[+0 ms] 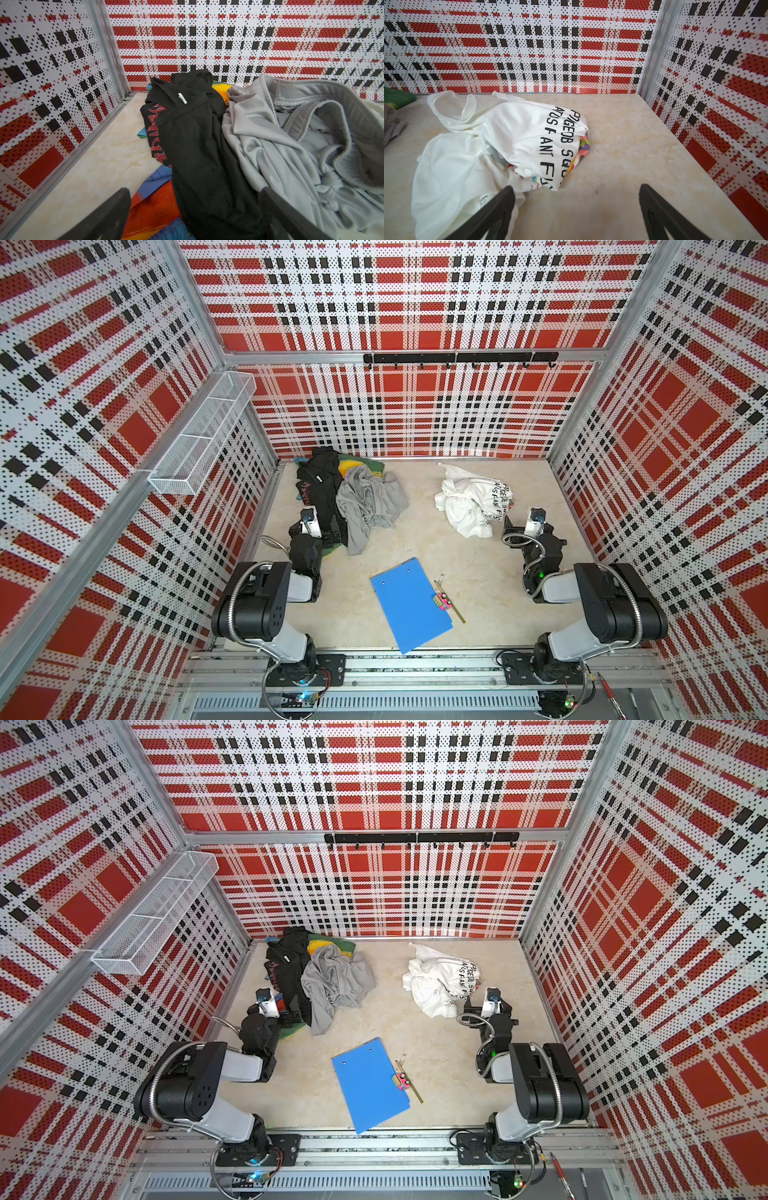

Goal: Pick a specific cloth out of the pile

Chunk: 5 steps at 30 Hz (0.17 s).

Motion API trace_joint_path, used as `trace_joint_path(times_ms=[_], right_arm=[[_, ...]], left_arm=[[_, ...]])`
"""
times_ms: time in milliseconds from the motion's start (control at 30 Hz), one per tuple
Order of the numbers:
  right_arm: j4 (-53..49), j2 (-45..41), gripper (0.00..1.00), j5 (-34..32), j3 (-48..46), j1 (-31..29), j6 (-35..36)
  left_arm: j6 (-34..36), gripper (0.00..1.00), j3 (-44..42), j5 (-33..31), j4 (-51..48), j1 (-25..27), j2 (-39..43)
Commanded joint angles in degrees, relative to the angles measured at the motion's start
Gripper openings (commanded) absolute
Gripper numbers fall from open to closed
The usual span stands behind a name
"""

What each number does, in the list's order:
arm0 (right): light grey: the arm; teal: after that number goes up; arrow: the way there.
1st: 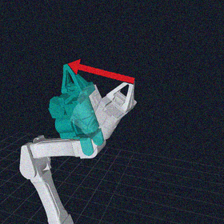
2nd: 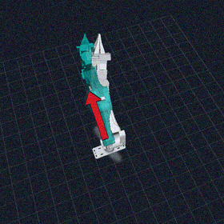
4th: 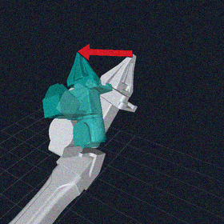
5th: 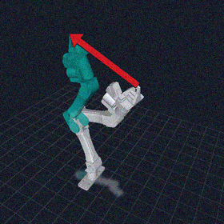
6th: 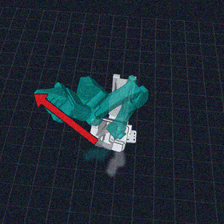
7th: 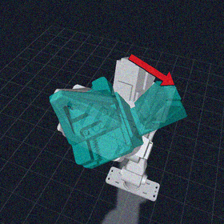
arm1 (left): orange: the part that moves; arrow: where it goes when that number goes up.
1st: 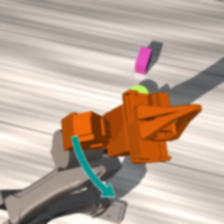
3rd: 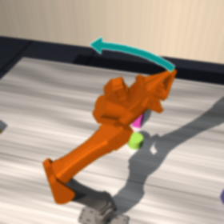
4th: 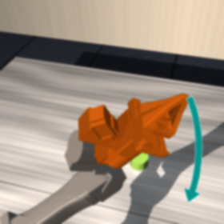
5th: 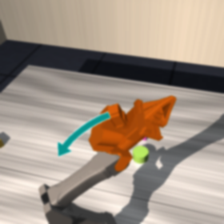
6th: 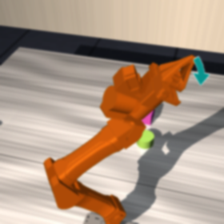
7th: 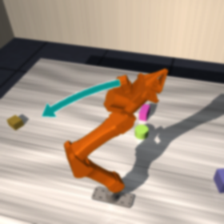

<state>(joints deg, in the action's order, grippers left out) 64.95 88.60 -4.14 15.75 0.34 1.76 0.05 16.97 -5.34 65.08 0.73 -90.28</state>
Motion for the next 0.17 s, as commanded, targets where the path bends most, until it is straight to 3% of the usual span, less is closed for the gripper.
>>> trace_joint_path(times_ms=[0, 133], right_arm=[[2.92, 0.69, 1.0, 0.65, 0.23, 0.19, -0.09], [3.03, 0.48, 1.0, 0.72, 0.11, 0.19, -0.09]], left_arm=[[-0.25, 0.99, 0.41, 0.05, 1.1, -0.07, 0.04], [-0.21, 0.99, 0.43, 0.08, 1.1, -0.03, 0.1]])
